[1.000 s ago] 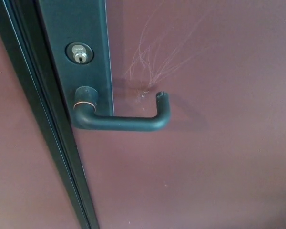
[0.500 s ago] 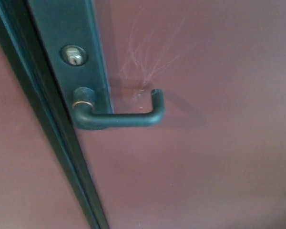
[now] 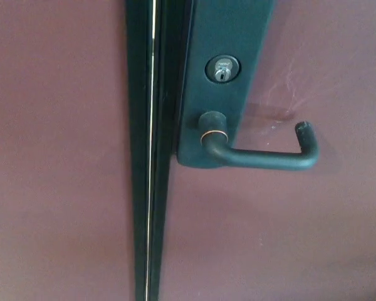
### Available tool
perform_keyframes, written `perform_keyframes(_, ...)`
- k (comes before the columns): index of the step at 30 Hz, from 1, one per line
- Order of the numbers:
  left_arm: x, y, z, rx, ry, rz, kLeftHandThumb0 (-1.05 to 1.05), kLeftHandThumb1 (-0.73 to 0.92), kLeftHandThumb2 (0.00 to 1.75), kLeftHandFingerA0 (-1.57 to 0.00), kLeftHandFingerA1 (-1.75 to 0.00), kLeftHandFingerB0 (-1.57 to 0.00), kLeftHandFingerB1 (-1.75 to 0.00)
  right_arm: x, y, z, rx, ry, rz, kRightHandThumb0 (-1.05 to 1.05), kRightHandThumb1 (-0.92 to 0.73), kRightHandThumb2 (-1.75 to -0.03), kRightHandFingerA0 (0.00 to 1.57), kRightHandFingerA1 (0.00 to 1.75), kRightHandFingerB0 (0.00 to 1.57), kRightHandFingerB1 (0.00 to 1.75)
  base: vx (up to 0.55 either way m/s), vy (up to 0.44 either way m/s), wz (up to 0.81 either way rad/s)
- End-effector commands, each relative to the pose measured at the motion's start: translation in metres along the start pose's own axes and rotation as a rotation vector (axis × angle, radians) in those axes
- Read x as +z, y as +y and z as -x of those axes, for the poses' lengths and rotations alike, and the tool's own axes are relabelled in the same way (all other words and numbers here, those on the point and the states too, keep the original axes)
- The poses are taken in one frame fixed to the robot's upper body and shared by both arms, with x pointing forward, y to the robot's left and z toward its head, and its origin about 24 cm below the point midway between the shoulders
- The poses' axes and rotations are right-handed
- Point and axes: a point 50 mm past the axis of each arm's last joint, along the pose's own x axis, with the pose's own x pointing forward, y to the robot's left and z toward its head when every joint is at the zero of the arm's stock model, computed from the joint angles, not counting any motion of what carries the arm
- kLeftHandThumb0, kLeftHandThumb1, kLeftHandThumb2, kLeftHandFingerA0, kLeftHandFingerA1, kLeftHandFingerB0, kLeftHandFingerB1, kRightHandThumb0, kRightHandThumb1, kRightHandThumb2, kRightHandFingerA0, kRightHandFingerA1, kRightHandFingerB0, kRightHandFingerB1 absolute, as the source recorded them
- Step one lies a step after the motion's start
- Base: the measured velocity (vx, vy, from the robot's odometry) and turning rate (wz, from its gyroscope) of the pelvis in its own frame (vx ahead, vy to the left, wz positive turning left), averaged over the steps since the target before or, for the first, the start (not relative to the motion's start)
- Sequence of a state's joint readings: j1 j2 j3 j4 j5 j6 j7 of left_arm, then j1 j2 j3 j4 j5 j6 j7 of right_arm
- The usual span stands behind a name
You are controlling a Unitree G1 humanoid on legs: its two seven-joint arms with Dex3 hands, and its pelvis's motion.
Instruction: The robot walks towards the door handle and put its right hand on it and twist the handle
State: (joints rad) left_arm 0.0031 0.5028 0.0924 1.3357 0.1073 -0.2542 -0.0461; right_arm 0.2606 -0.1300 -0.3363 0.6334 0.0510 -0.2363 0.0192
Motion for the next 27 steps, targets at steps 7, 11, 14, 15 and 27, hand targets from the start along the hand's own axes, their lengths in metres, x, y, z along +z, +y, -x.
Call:
perform_keyframes(7,-0.003,0.000,0.001,-0.009,0.009,-0.020,-0.50,0.24,1.02,-0.74,-1.00,-0.60,-0.87,0.009,-0.010,0.018,0.039,-0.028,-0.086,-0.15,-0.70,-0.60,0.56,0.60,0.45,0.47,-0.03,-0.086,-0.10)
perform_keyframes(11,-0.009,0.000,0.003,-0.012,0.026,-0.010,-0.48,0.23,1.03,-0.71,-1.15,-0.55,-1.00,0.008,-0.020,0.019,0.008,-0.031,-0.094,-0.14,-0.70,-0.60,0.56,0.61,0.46,0.47,-0.04,-0.043,0.08)
perform_keyframes(14,-0.009,0.000,0.003,-0.012,0.026,-0.009,-0.48,0.23,1.03,-0.71,-1.15,-0.55,-1.00,0.008,-0.020,0.020,0.008,-0.031,-0.095,-0.14,-0.70,-0.60,0.56,0.61,0.46,0.47,-0.02,0.076,0.01)
perform_keyframes(15,-0.009,0.000,0.003,-0.012,0.026,-0.009,-0.48,0.23,1.03,-0.71,-1.15,-0.55,-1.00,0.008,-0.020,0.020,0.008,-0.031,-0.095,-0.14,-0.70,-0.60,0.56,0.61,0.46,0.47,-0.05,0.137,0.04)
perform_keyframes(27,-0.006,0.000,0.002,-0.006,0.015,-0.010,-0.47,0.23,1.05,-0.76,-1.14,-0.55,-0.99,0.084,-0.033,0.036,-0.032,-0.366,-0.074,-0.15,-0.66,-0.59,0.54,0.58,0.47,0.50,0.02,0.216,-0.02)
